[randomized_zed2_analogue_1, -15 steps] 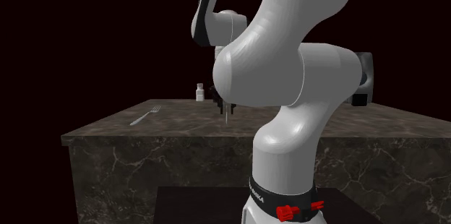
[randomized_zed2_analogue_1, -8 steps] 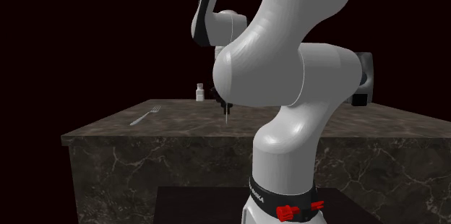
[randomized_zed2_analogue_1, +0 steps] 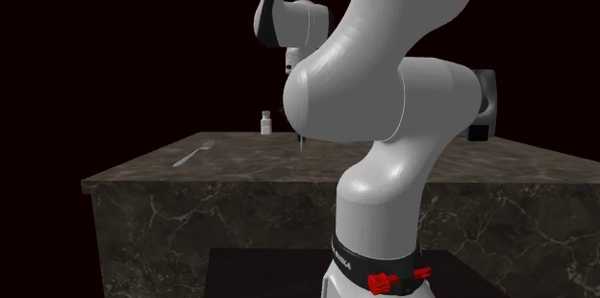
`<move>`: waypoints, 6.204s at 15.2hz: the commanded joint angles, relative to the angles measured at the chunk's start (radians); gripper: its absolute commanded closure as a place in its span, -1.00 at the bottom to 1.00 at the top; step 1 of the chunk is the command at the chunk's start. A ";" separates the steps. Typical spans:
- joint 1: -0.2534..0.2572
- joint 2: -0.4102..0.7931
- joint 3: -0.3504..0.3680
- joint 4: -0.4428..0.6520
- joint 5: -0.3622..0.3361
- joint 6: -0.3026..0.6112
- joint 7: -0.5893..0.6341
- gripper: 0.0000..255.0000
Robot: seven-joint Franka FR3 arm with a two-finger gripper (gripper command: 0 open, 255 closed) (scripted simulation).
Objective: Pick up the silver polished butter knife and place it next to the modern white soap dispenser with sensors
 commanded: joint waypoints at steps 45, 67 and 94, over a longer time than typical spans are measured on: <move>-0.008 -0.081 -0.025 0.566 -0.019 -0.647 0.011 1.00; -0.085 -0.042 -0.236 0.750 -0.136 -0.792 -0.263 1.00; -0.332 0.581 -0.796 1.369 -0.023 -0.807 -1.064 1.00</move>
